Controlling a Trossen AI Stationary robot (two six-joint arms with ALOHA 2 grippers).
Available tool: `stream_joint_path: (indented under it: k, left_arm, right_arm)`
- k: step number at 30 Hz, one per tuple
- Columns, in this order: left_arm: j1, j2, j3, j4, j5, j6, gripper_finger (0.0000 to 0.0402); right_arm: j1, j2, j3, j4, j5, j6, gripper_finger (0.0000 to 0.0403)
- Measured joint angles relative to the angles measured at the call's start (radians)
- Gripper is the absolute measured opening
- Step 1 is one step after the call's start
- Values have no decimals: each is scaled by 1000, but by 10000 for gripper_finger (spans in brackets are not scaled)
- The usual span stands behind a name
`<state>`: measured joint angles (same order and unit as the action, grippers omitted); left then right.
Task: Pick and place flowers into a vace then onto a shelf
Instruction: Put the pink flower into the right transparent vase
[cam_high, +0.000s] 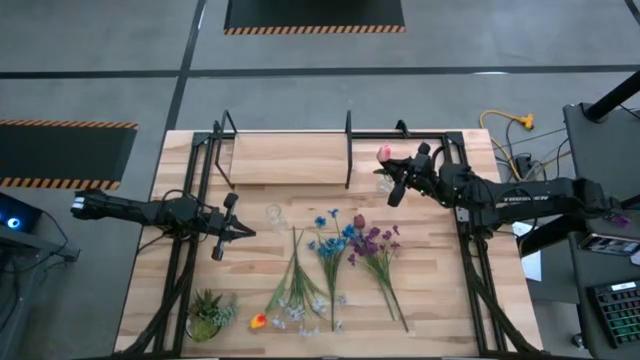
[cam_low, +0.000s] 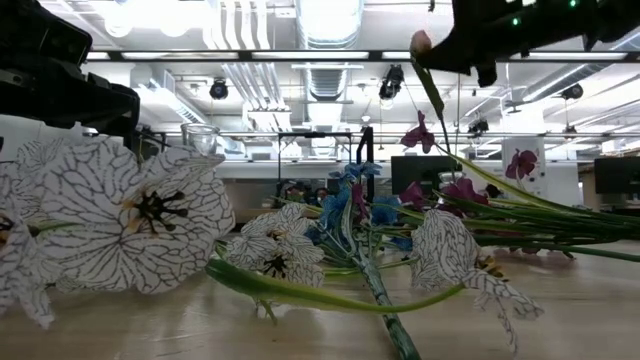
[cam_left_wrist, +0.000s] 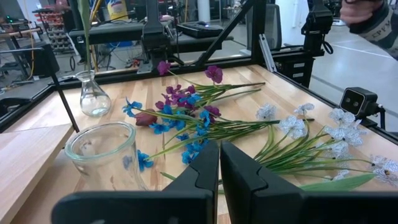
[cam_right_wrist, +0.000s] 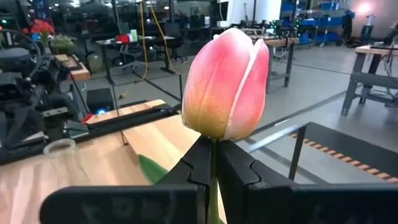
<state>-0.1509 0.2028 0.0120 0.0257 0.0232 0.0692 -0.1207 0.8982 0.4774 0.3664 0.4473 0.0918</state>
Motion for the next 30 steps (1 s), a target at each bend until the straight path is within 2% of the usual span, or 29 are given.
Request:
stream_joint_path:
  k: [17, 30]
  left_arm:
    - [0, 0, 0, 0, 0, 0, 0]
    - [0, 0, 0, 0, 0, 0, 0]
  right_arm:
    - [-18, 0, -44, 15, 0, 54, 16]
    - [-18, -22, -42, -13, -2, 31, 133]
